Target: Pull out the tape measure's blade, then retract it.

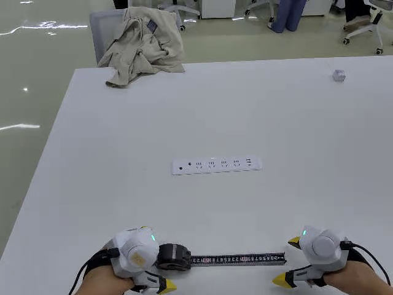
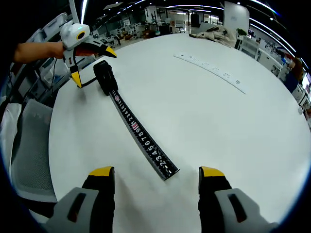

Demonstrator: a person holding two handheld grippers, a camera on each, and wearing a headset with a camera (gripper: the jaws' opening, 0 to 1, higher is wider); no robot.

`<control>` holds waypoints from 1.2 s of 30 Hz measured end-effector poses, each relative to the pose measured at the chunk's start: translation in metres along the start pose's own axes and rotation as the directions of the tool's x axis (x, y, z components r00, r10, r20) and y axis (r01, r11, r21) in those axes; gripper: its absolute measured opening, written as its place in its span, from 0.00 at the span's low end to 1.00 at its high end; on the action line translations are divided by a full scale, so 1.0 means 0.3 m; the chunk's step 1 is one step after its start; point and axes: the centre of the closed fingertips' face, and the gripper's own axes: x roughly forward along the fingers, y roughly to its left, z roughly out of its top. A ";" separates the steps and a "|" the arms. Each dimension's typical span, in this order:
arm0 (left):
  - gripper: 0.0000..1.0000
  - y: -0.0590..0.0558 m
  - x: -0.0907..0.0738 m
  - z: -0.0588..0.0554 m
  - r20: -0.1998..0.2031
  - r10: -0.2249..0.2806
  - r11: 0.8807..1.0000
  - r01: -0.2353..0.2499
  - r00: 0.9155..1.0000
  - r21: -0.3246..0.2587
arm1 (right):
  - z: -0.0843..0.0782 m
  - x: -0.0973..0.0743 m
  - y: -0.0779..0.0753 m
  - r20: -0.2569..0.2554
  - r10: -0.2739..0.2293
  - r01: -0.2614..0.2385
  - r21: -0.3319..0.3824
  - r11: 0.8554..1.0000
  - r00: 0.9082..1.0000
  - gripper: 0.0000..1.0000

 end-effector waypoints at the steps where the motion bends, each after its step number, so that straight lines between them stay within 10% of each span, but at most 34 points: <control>1: 0.92 -0.003 0.000 -0.007 -0.001 0.006 1.000 -0.006 1.000 -0.007 | 0.001 0.000 0.006 0.004 -0.007 0.007 0.008 1.000 1.000 0.74; 17: 0.98 -0.027 -0.059 -0.052 0.035 0.083 0.978 -0.075 0.996 -0.196 | 0.039 -0.015 0.081 0.058 -0.050 0.045 0.078 0.996 0.997 0.88; 36: 1.00 -0.068 -0.087 -0.099 -0.002 0.206 0.905 -0.192 0.978 -0.379 | 0.018 -0.054 0.143 0.075 -0.143 0.124 0.210 0.970 0.987 0.97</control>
